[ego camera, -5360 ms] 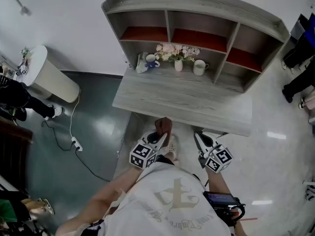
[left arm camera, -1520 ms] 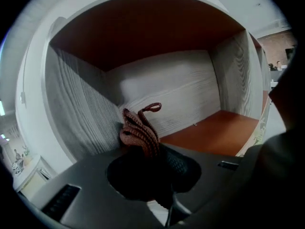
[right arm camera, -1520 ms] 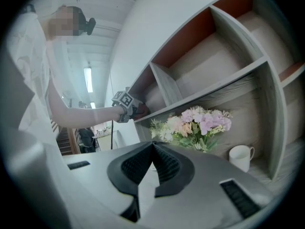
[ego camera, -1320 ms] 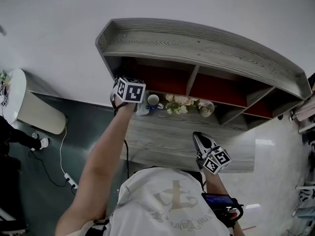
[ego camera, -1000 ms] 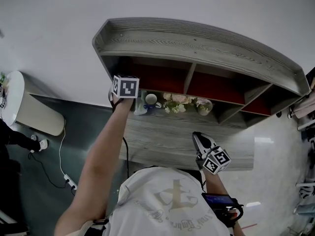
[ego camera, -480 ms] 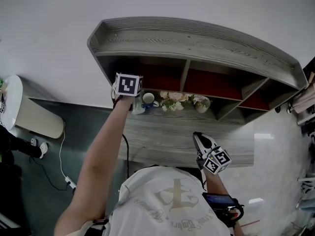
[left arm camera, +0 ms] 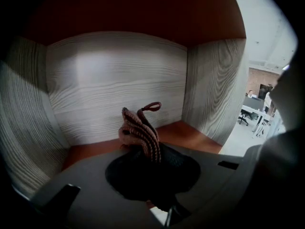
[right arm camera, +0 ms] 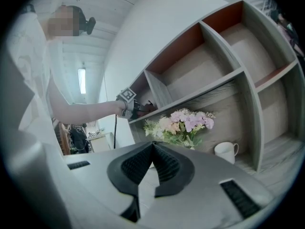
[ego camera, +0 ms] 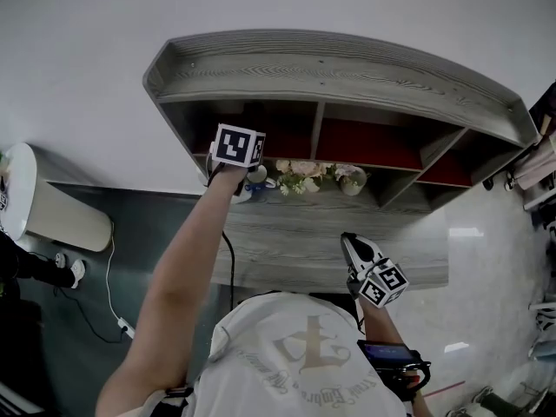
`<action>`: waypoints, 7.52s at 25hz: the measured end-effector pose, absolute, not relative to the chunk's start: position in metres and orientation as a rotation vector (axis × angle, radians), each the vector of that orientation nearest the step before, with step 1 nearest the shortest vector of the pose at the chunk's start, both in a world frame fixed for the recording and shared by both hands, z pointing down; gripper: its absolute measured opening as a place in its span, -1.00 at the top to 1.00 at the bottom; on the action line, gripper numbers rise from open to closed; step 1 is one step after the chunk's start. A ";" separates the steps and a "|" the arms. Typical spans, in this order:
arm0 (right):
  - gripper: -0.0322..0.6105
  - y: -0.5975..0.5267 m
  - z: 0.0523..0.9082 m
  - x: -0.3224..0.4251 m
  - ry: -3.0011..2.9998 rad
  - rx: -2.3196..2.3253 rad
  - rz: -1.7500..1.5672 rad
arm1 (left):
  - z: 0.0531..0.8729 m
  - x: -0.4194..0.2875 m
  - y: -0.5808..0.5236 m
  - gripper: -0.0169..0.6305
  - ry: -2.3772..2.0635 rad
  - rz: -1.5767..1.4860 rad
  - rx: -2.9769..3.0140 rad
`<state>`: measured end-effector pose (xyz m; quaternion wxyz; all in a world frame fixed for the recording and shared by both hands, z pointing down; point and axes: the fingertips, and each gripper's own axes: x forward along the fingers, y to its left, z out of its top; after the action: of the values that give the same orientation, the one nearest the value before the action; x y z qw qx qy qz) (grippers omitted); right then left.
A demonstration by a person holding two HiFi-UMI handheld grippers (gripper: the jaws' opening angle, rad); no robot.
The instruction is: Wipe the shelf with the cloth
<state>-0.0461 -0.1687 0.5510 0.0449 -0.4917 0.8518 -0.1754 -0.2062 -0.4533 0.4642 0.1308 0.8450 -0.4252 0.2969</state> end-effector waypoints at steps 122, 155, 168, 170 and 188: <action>0.89 -0.149 0.564 0.219 2.727 -1.172 -0.623 | 0.463 -0.007 -0.403 0.74 -1.691 0.856 2.212; 0.89 -0.122 0.587 0.273 2.692 -1.173 -0.679 | 0.468 0.122 -0.366 0.76 -1.374 0.915 2.404; 0.89 -0.118 0.584 0.284 2.666 -1.197 -0.668 | 0.469 0.182 -0.352 0.76 -1.187 0.938 2.509; 0.89 -0.116 0.585 0.287 2.664 -1.204 -0.668 | 0.470 0.191 -0.348 0.76 -1.145 0.945 2.528; 0.89 -0.111 0.581 0.268 2.659 -1.257 -0.661 | 0.472 0.204 -0.311 0.76 -0.949 0.890 2.596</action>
<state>0.2681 -0.1107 0.5813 0.0636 -0.4163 0.8802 -0.2187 0.2042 -0.3110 0.4718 0.1184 0.8877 -0.3246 0.3044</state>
